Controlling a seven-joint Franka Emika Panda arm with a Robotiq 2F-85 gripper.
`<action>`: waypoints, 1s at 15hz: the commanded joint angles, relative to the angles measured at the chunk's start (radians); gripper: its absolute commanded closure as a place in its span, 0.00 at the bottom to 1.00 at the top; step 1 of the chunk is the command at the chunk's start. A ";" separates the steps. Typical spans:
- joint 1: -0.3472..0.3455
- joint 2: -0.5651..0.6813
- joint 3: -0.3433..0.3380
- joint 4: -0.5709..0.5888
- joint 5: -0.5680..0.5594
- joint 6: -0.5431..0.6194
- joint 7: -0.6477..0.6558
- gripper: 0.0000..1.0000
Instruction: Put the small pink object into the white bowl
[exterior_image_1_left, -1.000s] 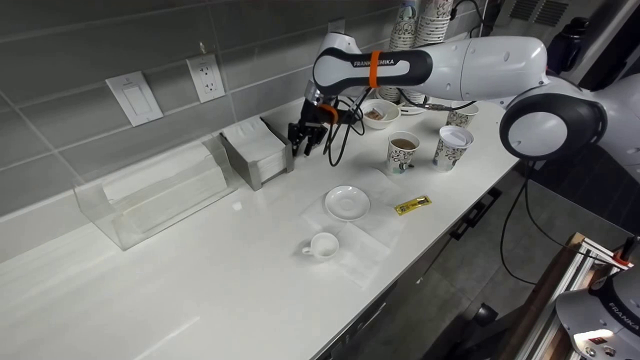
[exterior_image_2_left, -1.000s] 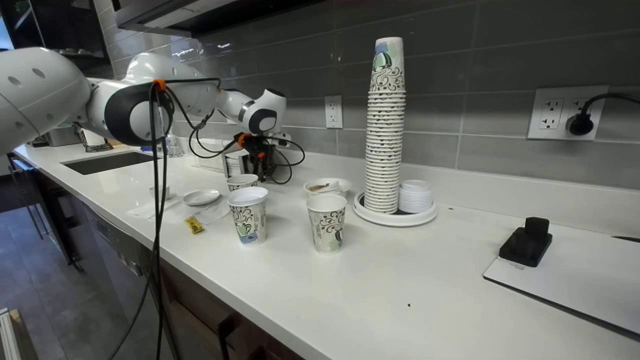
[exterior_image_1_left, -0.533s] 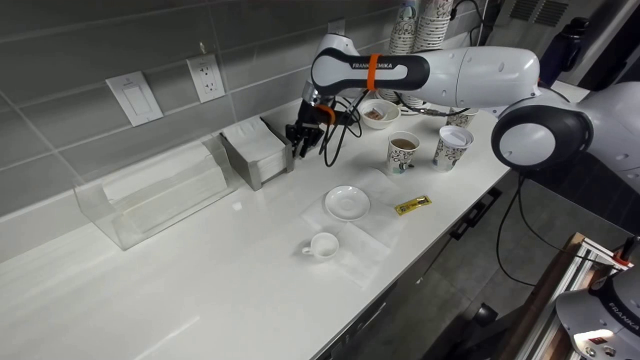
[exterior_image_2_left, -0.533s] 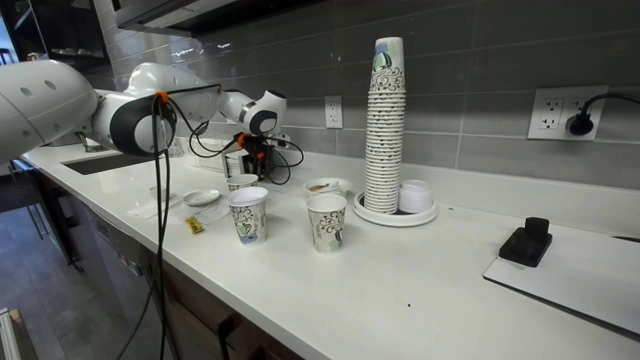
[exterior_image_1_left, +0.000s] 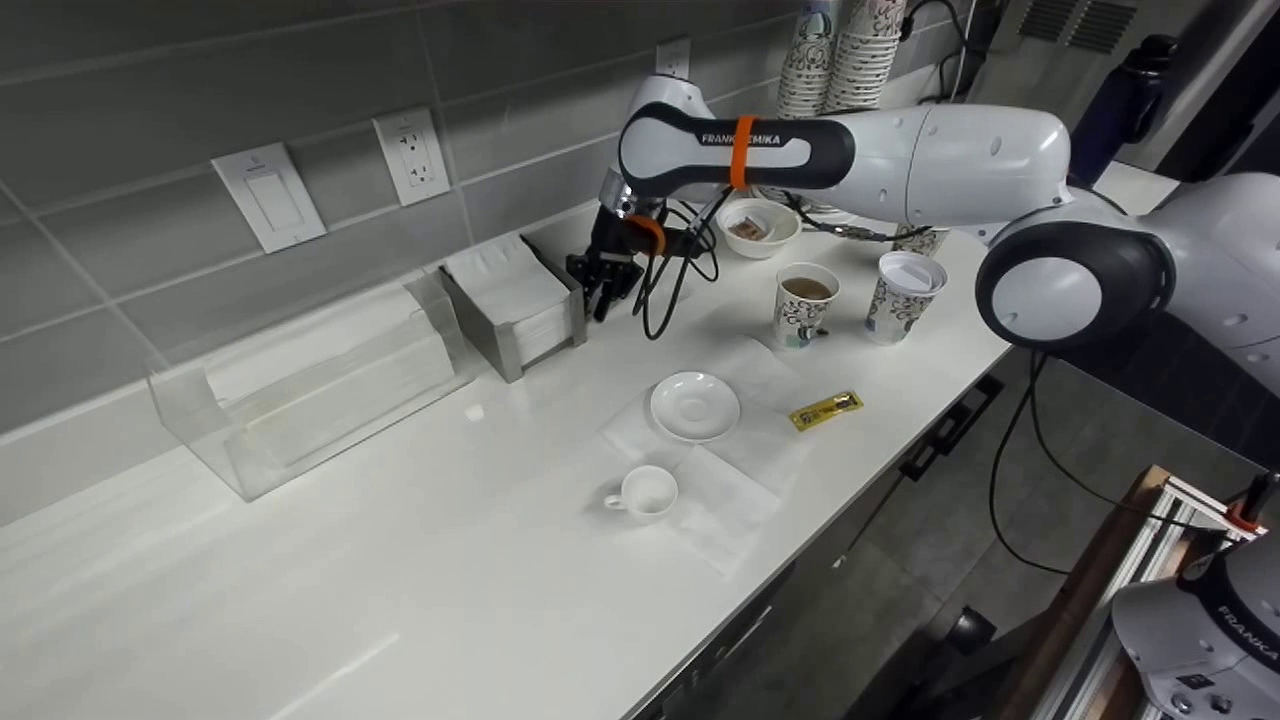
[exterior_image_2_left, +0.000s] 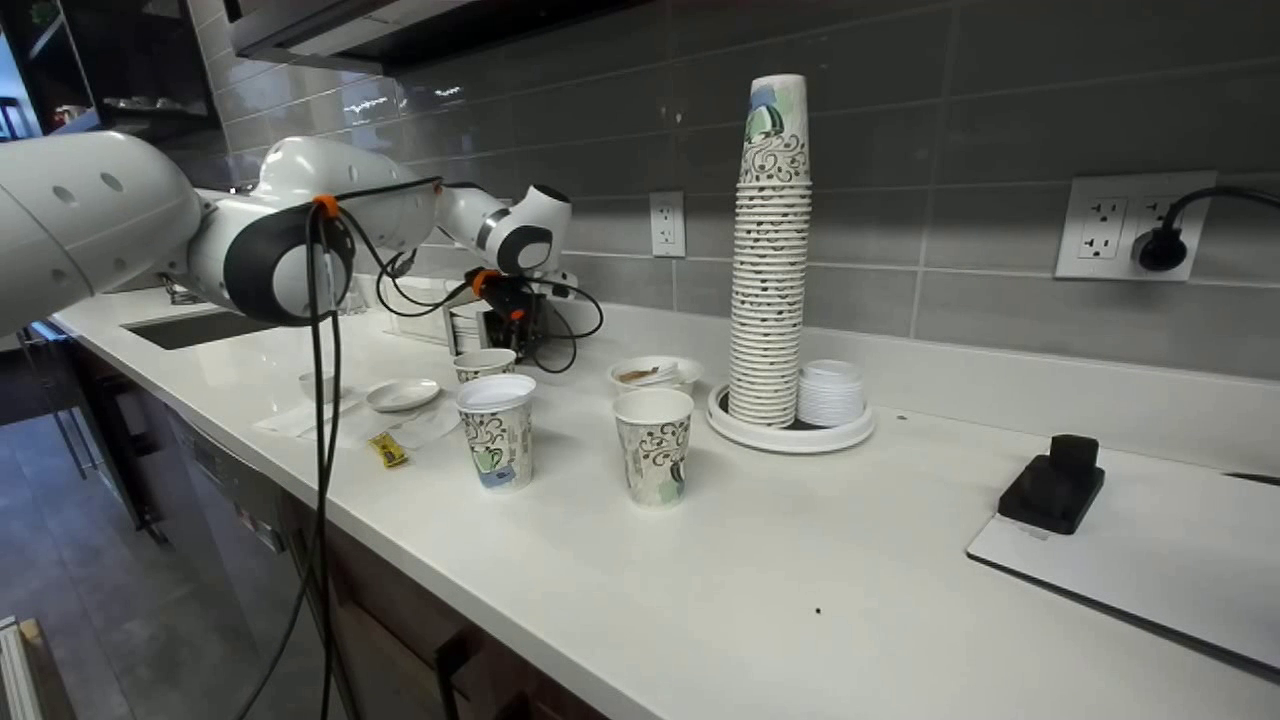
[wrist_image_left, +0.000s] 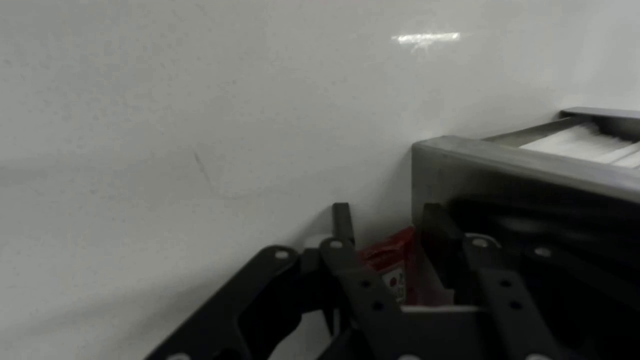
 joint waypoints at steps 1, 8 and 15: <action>0.006 0.042 0.005 0.072 0.006 -0.012 0.027 0.84; 0.007 0.041 0.001 0.075 0.001 -0.013 0.033 1.00; -0.002 0.018 -0.004 0.070 0.001 -0.034 0.071 0.54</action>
